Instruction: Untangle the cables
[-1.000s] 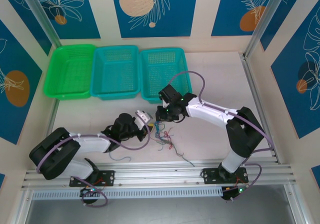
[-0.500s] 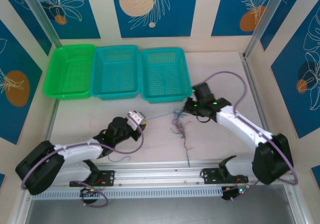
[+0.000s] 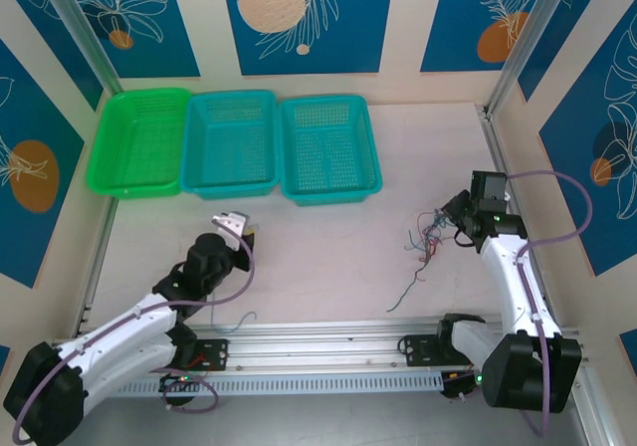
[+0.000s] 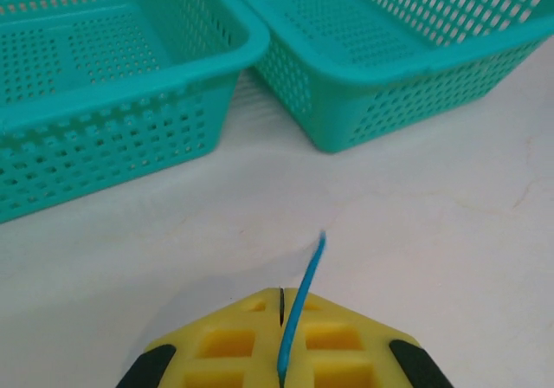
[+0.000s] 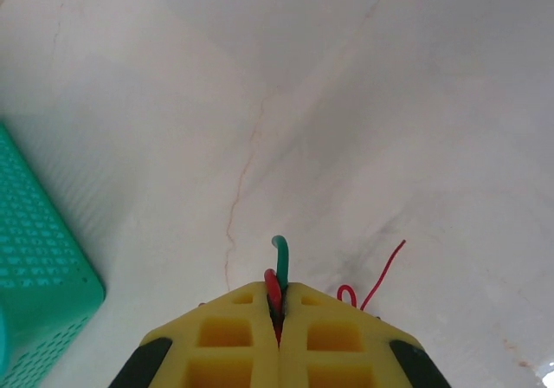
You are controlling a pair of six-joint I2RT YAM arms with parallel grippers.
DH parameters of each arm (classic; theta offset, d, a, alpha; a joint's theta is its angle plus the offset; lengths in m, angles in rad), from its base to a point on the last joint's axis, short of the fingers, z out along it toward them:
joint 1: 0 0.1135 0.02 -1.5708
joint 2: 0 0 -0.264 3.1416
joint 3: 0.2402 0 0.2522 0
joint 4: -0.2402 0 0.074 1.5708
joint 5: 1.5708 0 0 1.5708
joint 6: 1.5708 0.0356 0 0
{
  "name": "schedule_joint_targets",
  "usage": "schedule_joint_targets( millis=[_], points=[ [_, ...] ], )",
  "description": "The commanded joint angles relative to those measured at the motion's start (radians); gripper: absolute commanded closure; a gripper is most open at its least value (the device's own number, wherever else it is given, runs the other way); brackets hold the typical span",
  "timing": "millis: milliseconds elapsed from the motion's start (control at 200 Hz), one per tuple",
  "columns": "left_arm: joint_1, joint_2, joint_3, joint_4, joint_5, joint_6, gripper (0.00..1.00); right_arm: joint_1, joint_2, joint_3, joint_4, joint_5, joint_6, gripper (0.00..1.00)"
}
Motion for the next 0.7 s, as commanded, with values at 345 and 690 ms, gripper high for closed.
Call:
schedule_joint_targets(
  millis=[345, 690],
  points=[
    [0.014, 0.307, 0.973, -0.32, 0.119, 0.067, 1.0, 0.204, -0.019, 0.016, 0.007, -0.13, 0.021, 1.0],
    [0.073, 0.933, 1.877, -0.385, 0.291, 0.088, 1.0, 0.211, -0.07, 0.018, -0.033, -0.12, -0.004, 1.0]
  ],
)
